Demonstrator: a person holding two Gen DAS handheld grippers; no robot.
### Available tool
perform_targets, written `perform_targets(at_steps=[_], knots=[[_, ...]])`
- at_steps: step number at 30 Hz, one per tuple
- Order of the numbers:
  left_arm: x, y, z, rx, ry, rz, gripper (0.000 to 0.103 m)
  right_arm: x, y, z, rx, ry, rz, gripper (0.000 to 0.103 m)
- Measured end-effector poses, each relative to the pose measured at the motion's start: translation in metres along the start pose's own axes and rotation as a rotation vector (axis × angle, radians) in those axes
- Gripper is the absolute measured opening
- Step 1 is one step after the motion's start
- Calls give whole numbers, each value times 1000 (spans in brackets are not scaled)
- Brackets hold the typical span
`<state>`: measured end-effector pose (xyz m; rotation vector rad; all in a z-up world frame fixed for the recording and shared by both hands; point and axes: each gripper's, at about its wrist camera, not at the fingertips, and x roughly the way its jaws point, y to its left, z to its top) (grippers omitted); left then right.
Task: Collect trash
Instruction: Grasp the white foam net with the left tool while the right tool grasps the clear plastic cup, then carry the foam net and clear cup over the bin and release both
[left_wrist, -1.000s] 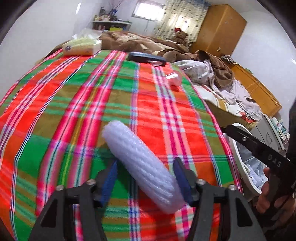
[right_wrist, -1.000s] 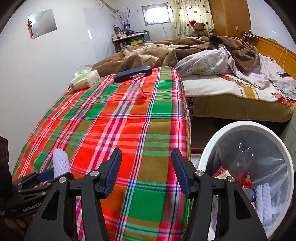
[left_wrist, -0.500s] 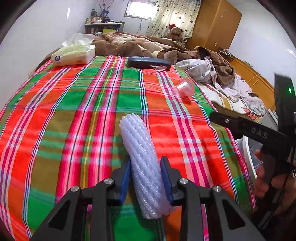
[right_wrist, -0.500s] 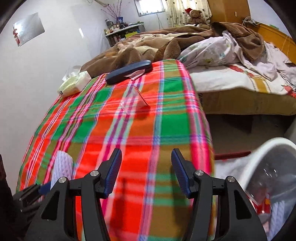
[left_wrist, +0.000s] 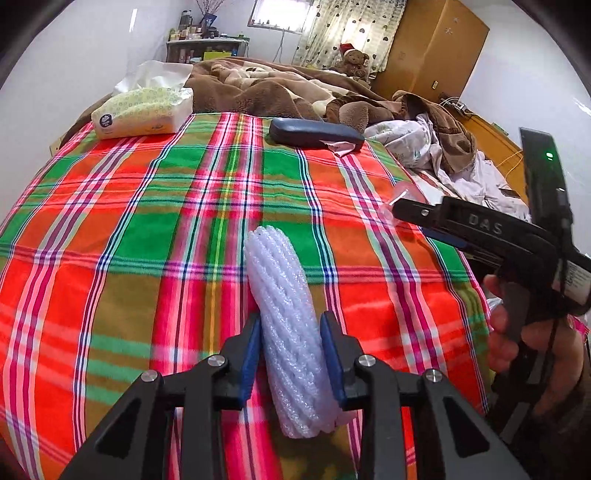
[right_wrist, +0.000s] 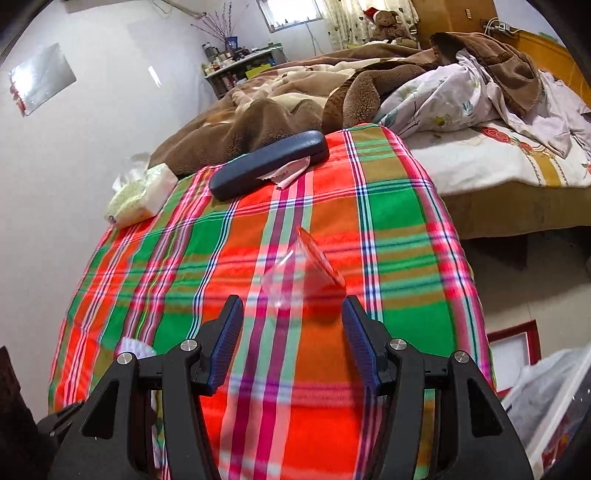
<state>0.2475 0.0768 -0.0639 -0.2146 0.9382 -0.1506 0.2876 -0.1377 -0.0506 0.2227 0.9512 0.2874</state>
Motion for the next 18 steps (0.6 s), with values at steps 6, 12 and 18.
perform_targets(at_steps=[6, 12, 18], knots=[[8, 5, 11, 10, 10, -11, 33, 17, 0, 12, 53, 3, -10, 57], [11, 8, 16, 6, 5, -22, 33, 26, 8, 18, 31, 2, -60, 48], [15, 10, 22, -4, 4, -28, 33, 29, 11, 16, 1, 2, -76, 35]])
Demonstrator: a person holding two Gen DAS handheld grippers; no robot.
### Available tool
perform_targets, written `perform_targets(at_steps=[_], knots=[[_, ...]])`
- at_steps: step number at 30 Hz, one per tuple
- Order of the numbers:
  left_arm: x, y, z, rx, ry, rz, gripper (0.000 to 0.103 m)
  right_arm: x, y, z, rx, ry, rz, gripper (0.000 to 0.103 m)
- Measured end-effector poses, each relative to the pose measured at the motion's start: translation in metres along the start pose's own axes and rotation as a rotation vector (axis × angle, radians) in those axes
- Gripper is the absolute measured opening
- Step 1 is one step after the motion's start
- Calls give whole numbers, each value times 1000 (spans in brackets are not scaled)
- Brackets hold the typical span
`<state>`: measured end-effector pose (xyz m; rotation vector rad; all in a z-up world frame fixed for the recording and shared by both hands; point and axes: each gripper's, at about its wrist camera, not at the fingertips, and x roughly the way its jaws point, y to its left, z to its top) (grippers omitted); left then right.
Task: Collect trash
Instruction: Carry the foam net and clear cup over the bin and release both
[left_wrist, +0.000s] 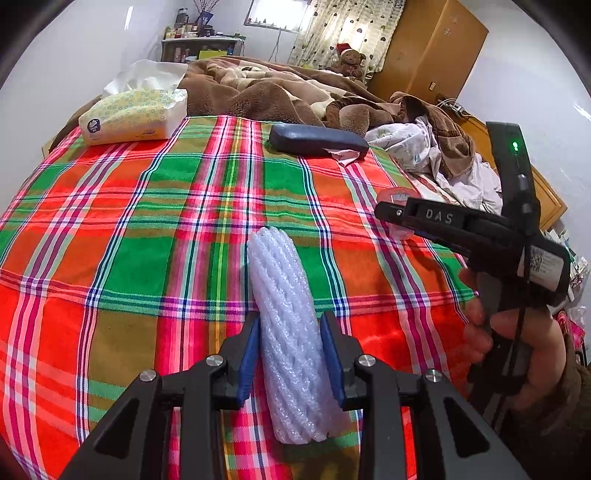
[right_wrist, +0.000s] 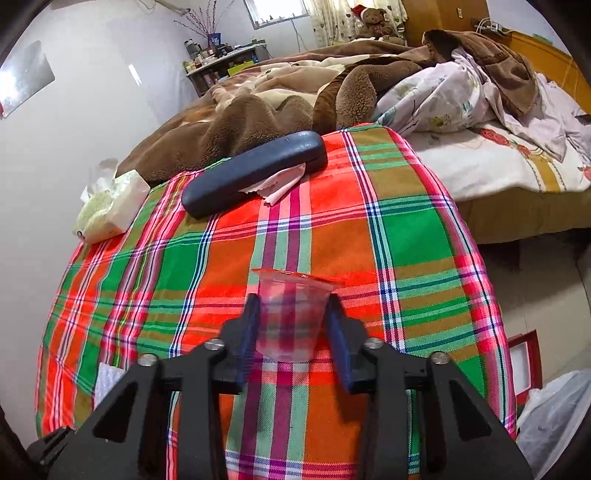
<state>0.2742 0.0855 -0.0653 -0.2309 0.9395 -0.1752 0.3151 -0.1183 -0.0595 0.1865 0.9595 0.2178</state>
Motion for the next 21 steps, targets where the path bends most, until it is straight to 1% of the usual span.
perform_targets(at_steps=[9, 13, 21], knots=[[-5, -1, -2, -8, -16, 18, 33, -14, 6, -9, -51, -17, 12, 34], [-13, -5, -6, -10, -26, 15, 33, -24, 4, -14, -49, -22, 29, 34], [-35, -24, -15, 18, -53, 7, 33, -60, -1, -34, -40, -50, 63, 34]])
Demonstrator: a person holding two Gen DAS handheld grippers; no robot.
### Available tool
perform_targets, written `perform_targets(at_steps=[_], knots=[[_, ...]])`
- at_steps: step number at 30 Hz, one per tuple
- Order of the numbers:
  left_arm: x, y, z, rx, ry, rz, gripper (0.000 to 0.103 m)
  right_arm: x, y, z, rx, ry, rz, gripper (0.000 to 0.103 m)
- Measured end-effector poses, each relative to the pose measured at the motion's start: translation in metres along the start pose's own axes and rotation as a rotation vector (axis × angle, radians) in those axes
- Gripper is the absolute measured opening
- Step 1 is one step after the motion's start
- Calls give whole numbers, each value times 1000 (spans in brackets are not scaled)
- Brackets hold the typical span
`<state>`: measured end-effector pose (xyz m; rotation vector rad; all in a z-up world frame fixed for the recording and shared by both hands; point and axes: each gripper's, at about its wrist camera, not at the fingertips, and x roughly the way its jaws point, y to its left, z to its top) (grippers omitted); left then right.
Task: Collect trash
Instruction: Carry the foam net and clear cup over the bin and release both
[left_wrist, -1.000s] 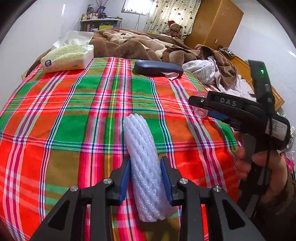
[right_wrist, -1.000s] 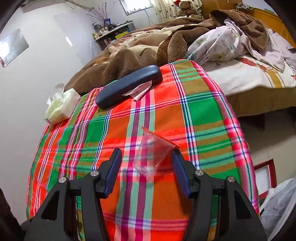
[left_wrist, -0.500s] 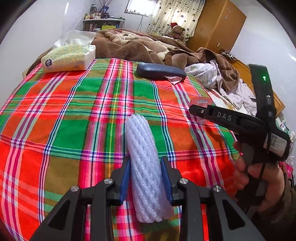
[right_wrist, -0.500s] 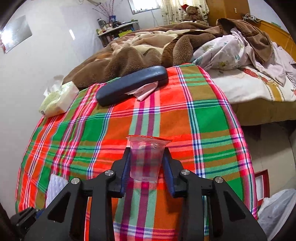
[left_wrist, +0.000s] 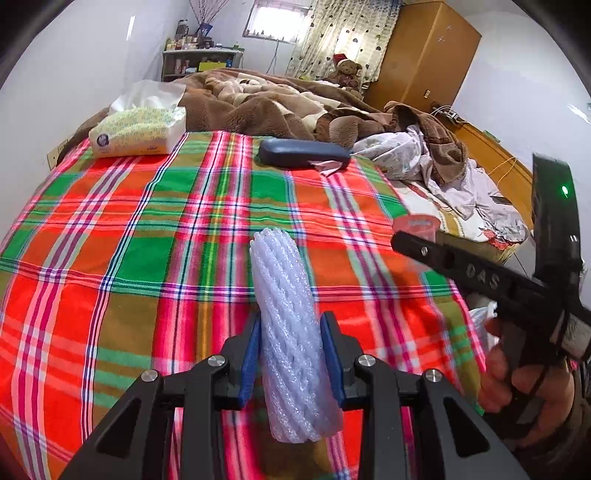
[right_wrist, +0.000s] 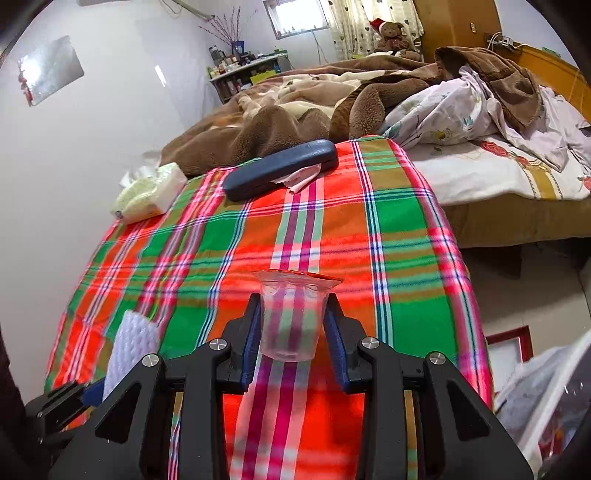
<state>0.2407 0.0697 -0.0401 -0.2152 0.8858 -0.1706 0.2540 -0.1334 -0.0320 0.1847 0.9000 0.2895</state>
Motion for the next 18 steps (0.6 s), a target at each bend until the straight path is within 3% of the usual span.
perform_targets(at_steps=[18], knots=[[-63, -107, -36, 173, -76, -95, 33, -108, -52, -55, 62, -127, -52, 34]])
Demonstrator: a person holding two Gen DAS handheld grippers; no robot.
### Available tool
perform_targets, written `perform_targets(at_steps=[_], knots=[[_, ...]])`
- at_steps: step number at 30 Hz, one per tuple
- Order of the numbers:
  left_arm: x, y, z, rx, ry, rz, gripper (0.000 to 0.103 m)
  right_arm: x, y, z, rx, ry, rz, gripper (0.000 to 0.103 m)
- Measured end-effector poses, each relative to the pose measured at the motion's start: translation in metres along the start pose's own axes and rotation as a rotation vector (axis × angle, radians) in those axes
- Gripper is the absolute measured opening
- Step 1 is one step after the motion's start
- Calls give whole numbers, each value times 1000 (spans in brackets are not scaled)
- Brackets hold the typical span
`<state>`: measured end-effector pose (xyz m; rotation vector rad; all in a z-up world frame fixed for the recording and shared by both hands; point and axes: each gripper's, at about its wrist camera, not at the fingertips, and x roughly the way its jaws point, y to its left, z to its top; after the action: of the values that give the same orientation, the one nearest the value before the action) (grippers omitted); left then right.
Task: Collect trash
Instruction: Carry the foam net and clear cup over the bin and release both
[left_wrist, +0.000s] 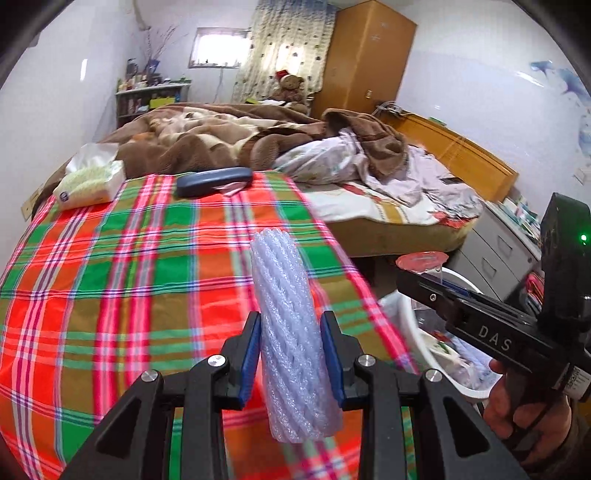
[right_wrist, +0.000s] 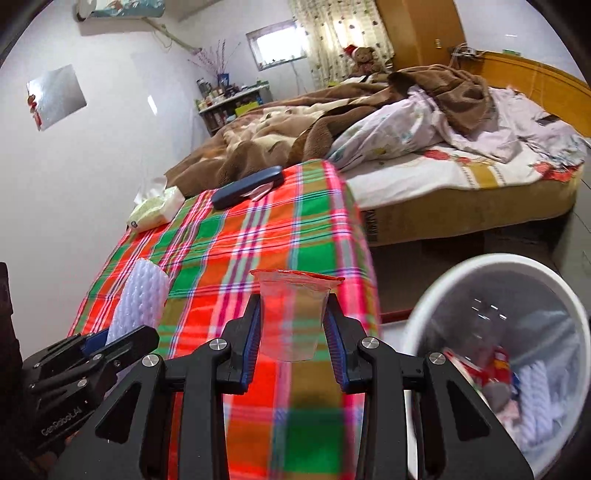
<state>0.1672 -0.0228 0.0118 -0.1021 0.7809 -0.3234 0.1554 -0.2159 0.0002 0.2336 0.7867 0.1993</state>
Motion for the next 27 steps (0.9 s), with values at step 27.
perform_targets(at_steps=[27], knots=[[65, -201, -26, 293, 121, -209, 33, -63, -146, -37, 164, 2, -309, 34]])
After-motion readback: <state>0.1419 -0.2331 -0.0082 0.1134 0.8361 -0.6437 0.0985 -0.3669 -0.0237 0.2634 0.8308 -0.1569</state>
